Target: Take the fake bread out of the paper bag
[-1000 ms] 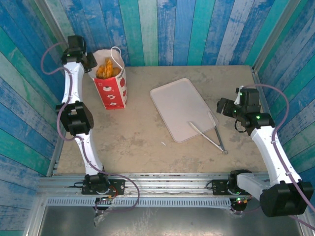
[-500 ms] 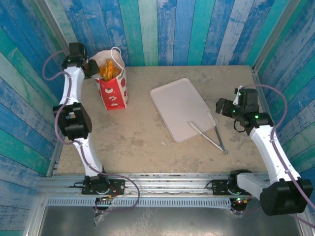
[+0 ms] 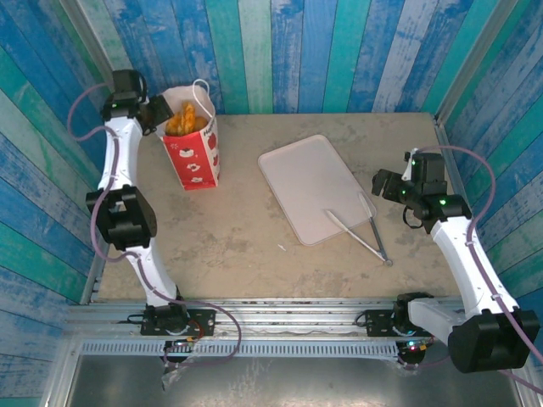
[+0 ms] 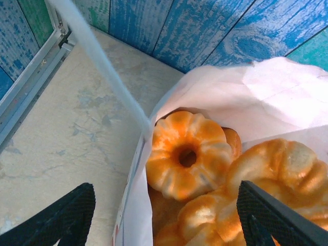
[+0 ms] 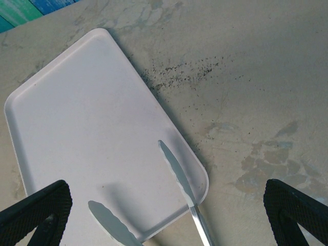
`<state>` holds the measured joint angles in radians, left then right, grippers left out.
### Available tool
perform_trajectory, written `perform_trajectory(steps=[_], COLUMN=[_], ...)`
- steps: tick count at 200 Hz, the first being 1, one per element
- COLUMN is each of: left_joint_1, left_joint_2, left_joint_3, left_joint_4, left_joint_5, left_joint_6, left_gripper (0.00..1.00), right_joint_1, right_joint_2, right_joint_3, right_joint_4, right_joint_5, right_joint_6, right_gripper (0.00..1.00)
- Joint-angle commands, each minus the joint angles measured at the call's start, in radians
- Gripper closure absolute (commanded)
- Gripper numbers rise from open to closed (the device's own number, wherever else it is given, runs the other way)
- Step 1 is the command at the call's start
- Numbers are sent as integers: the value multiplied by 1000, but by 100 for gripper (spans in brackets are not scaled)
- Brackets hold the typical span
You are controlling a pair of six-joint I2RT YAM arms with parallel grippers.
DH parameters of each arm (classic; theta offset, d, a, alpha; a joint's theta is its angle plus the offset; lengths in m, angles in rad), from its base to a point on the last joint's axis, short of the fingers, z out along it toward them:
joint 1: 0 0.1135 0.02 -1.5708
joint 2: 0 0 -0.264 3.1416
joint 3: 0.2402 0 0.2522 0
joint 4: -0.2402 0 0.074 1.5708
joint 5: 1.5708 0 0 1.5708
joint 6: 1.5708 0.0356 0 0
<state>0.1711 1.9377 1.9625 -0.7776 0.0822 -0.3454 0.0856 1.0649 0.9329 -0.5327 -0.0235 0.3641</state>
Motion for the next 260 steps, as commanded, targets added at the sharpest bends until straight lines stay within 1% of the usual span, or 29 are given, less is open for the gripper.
perform_trajectory(steps=[1, 34, 76, 110, 153, 173, 191, 216, 260], left_joint_1=[1, 0, 1, 0, 0, 1, 1, -2, -17], left_joint_2=[-165, -226, -180, -145, -106, -107, -106, -105, -80], left_joint_3=[-75, -170, -120, -88, -76, -93, -109, -136, -142], left_joint_4=[43, 76, 41, 22, 15, 22, 31, 48, 51], left_joint_5=[16, -15, -40, -51, -32, -41, -41, -29, -38], left_joint_6=[-28, -32, -12, -7, -6, -8, -9, -14, -12], left_gripper=[25, 31, 40, 41, 44, 43, 40, 39, 44], right_joint_1=[6, 6, 6, 6, 6, 6, 7, 6, 6], right_joint_2=[-12, -10, -16, -29, -25, -25, -24, -19, -16], right_joint_3=[-22, -22, -12, -12, -12, -15, -19, -22, -22], right_joint_4=[4, 4, -2, -9, -10, -9, -8, -3, -2], right_joint_5=[-7, -10, -15, -13, -12, -12, -9, -11, -10], right_joint_6=[-5, -11, -12, -10, -8, -8, -8, -5, -5], right_gripper=[0, 0, 0, 0, 0, 0, 0, 0, 0])
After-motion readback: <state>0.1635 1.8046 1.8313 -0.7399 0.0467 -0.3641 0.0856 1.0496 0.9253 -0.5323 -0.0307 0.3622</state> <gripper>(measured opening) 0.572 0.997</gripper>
